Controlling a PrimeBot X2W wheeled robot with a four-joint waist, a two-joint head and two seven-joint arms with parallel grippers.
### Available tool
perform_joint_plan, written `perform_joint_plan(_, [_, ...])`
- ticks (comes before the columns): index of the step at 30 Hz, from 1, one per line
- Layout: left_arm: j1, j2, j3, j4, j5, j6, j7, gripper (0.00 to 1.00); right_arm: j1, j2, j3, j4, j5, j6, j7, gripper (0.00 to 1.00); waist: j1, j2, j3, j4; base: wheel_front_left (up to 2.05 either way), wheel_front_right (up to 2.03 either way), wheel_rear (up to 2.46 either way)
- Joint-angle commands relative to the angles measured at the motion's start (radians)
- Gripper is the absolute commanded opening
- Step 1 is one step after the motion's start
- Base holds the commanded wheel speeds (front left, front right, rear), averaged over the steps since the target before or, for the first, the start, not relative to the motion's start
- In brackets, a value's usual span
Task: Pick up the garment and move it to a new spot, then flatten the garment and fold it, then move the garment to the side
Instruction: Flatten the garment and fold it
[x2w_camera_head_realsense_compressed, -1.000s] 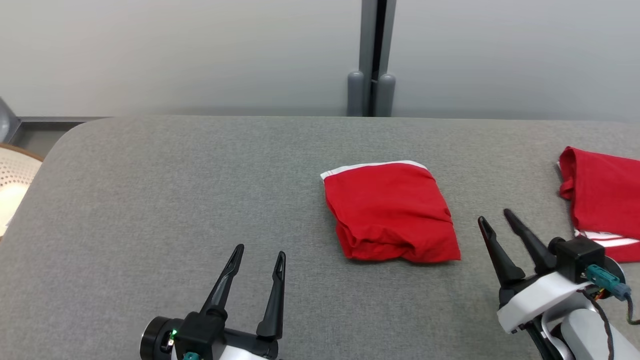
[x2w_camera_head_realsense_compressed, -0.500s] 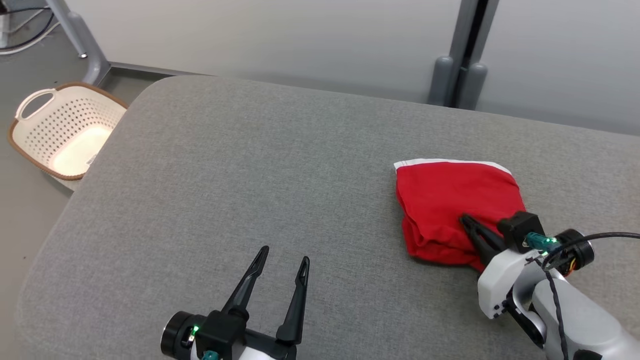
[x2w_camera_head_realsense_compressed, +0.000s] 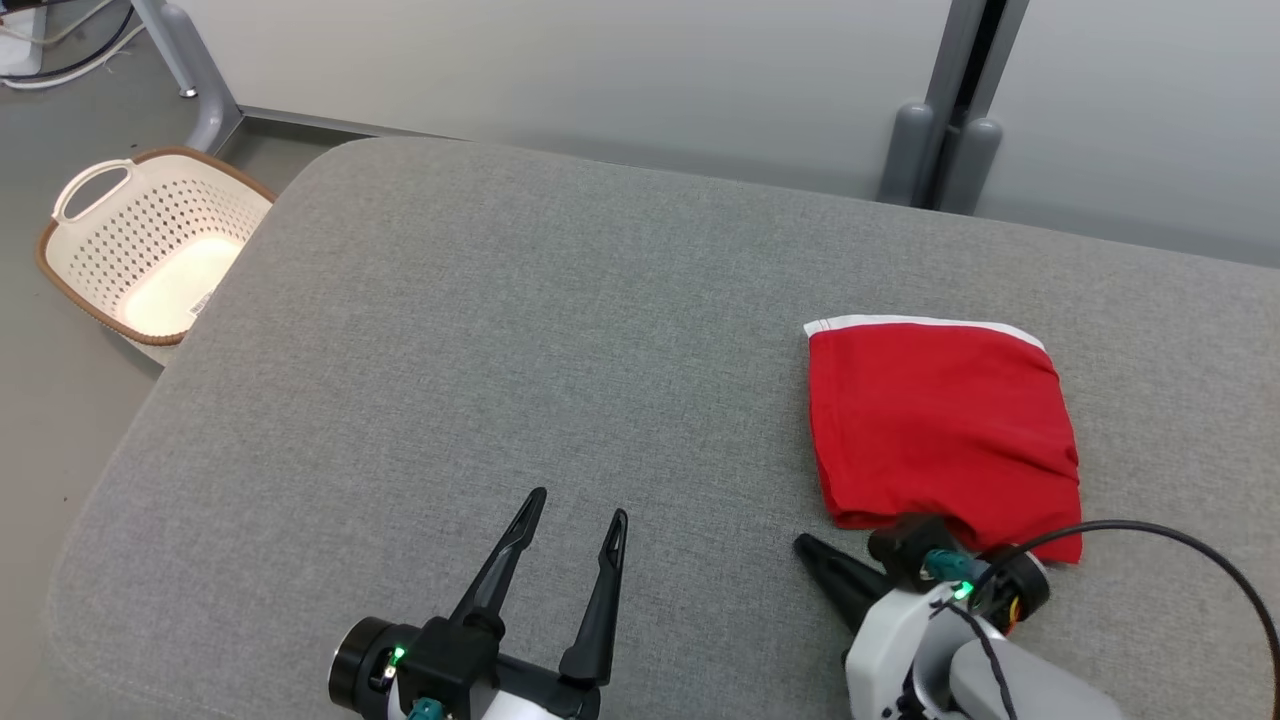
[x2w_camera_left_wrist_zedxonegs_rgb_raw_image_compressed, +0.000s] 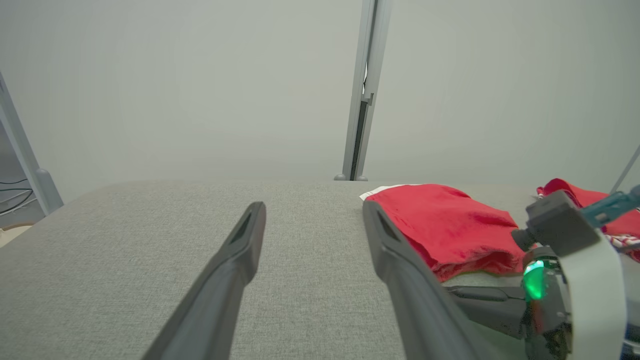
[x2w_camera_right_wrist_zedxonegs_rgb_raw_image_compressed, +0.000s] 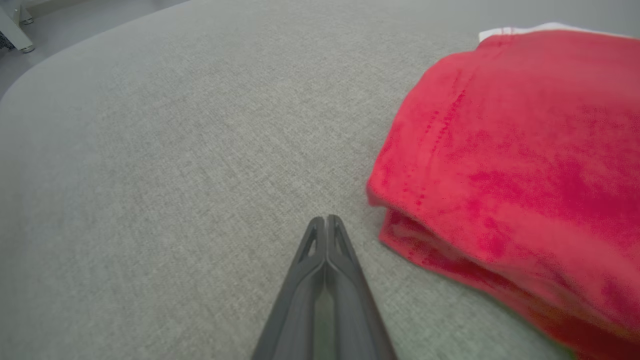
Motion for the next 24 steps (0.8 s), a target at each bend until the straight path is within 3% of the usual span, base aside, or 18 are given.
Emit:
perform_joint_plan(1, [-0.015, 0.003, 0.001, -0.004, -0.002, 0.003, -0.001, 1.00, 0.009, 0.017, 0.037, -0.022, 0.036, -0.001, -0.009, 0.00, 0.0000, 0.0000, -0.006, -0.009, 0.00, 0.00, 0.00])
perform_joint_plan(6, [-0.004, 0.003, 0.009, -0.014, -0.003, 0.008, -0.001, 1.00, 0.001, 0.040, 0.075, -0.084, 0.095, -0.001, -0.021, 0.00, 0.0000, 0.0000, -0.029, -0.041, 0.00, 0.00, 0.00])
perform_joint_plan(10, [0.023, 0.003, 0.039, -0.032, -0.008, 0.023, -0.001, 1.00, 0.020, 0.032, -0.053, -0.210, 0.047, -0.001, -0.021, 0.00, 0.0000, 0.0000, -0.067, -0.108, 0.00, 0.00, 0.00])
perform_joint_plan(11, [0.030, 0.003, 0.048, -0.037, -0.012, 0.025, -0.001, 1.00, 0.042, 0.027, -0.102, -0.240, 0.021, -0.001, -0.020, 0.07, 0.0000, 0.0000, -0.077, -0.126, 0.00, 0.00, 0.00])
perform_joint_plan(12, [0.037, 0.003, 0.061, -0.042, -0.013, 0.032, -0.001, 1.00, 0.066, 0.027, -0.162, -0.273, -0.011, -0.001, -0.020, 0.43, 0.0000, 0.0000, -0.092, -0.148, 0.00, 0.00, 0.00])
perform_joint_plan(13, [0.046, 0.003, 0.075, -0.050, -0.015, 0.037, -0.001, 1.00, 0.092, 0.025, -0.222, -0.309, -0.049, -0.001, -0.021, 1.00, 0.0000, 0.0000, -0.103, -0.170, 0.00, 0.00, 0.00])
perform_joint_plan(19, [0.092, 0.003, 0.163, -0.100, -0.008, 0.067, -0.001, 1.00, 0.280, 0.040, -0.572, -0.527, -0.277, -0.001, -0.019, 1.00, 0.0000, 0.0000, -0.133, -0.285, 0.00, 0.00, 0.00])
perform_joint_plan(24, [0.123, 0.003, 0.233, -0.115, 0.014, 0.072, -0.001, 1.00, 0.416, 0.057, -0.749, -0.652, -0.393, -0.001, -0.019, 1.00, 0.0000, 0.0000, -0.139, -0.340, 0.00, 0.00, 0.00])
